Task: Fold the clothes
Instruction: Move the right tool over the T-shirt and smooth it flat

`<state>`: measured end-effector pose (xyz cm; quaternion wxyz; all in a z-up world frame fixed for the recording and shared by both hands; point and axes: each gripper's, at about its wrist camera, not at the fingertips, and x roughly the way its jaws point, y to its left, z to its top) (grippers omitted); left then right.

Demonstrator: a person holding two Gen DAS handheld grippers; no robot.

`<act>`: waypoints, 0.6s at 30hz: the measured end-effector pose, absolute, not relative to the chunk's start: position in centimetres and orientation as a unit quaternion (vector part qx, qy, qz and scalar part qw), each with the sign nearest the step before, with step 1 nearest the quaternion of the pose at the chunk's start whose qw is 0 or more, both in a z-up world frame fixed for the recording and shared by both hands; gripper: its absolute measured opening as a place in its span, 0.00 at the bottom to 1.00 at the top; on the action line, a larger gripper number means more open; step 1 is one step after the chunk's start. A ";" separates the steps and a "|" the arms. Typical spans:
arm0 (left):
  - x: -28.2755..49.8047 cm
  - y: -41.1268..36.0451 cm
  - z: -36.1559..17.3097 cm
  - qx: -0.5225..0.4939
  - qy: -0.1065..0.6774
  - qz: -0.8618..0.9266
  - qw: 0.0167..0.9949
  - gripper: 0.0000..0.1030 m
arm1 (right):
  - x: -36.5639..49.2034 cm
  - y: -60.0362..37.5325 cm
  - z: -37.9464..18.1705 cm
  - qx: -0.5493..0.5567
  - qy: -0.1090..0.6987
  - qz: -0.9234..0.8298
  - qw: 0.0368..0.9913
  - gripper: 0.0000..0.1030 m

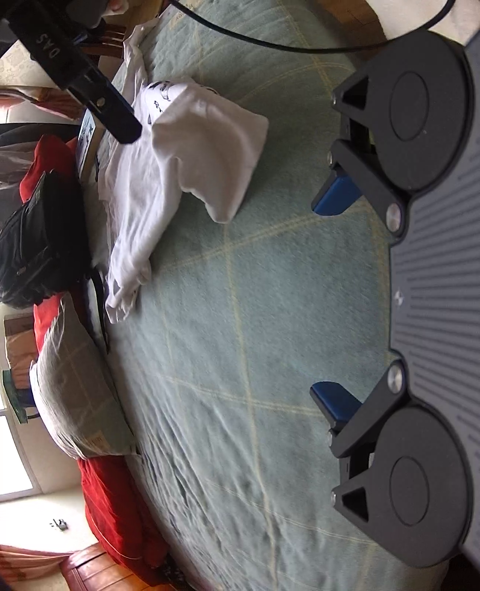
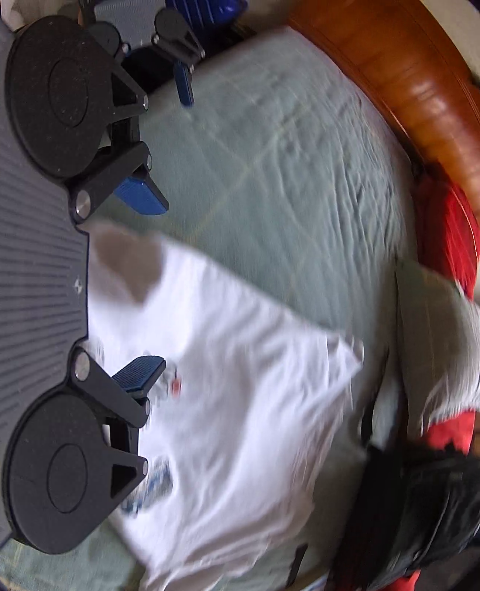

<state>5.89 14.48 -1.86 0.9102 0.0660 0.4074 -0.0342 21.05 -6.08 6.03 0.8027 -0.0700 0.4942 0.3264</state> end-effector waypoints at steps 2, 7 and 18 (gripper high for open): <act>5.3 15.7 -1.9 0.062 0.407 -0.021 0.911 0.94 | 20.2 -3.7 6.0 -0.068 0.498 0.346 0.792 0.89; 4.3 18.5 -2.0 0.047 0.414 0.020 0.909 0.94 | 18.6 1.9 4.8 -0.087 0.509 0.385 0.765 0.93; 4.1 20.0 -2.0 0.029 0.413 0.034 0.910 0.94 | 20.7 5.8 -0.6 -0.129 0.538 0.330 0.765 0.94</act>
